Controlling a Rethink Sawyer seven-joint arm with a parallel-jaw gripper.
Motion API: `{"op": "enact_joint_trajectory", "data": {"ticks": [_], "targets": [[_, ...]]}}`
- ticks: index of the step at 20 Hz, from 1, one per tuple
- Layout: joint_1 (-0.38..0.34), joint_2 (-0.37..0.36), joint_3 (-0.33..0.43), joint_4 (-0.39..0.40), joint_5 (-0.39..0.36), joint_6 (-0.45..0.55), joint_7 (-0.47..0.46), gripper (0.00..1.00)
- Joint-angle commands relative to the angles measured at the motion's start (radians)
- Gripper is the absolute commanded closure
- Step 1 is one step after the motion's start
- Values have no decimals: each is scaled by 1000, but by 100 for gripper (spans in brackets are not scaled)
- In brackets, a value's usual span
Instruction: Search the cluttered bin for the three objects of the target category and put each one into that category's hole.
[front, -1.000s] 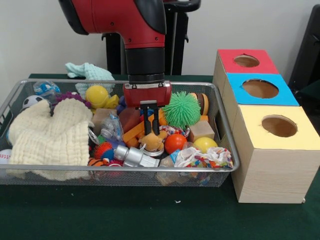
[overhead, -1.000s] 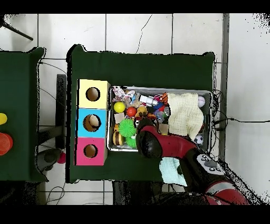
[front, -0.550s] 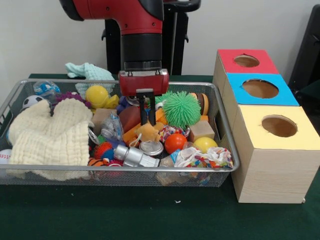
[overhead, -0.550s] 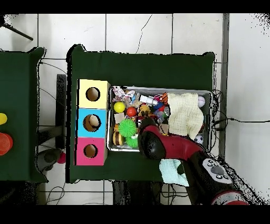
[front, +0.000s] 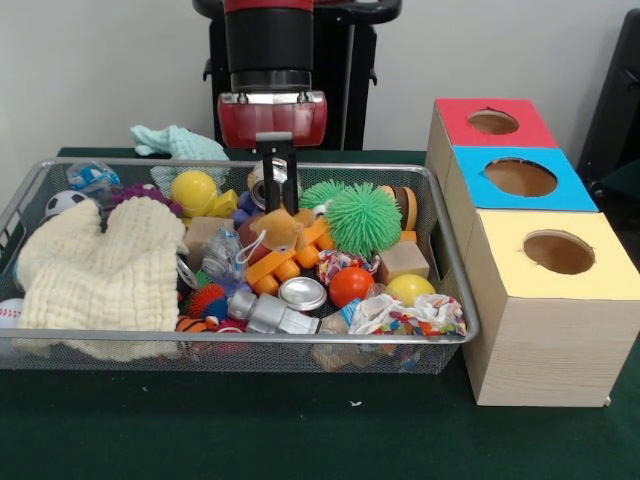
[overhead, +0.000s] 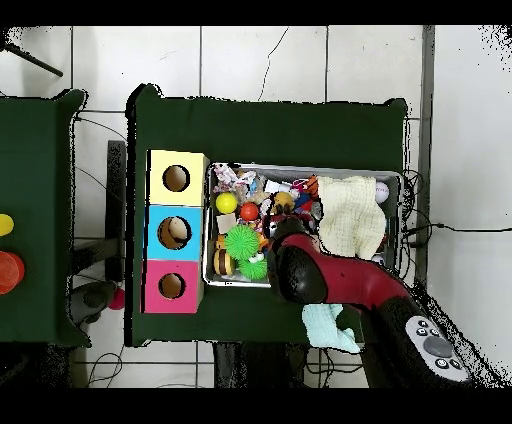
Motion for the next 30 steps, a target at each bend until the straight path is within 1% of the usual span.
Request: {"op": "enact_joint_trajectory", "data": {"ticks": [1,5,8,10,12,14,16,18,22,23,26,30], "targets": [[26,-51,59,79,52,37,205,100],[25,-49,95,153,147,159,243,100],[31,-65,115,193,212,199,255,100],[16,-74,153,224,263,241,256,100],[12,-77,174,247,311,278,257,100],[7,-86,194,264,366,336,256,100],[9,-110,201,282,421,401,259,100],[22,-142,193,293,483,504,259,100],[37,-191,184,318,569,611,258,100],[36,-210,193,334,601,637,259,100],[35,-251,214,379,676,668,240,100],[63,-301,210,424,761,703,222,100]]}}
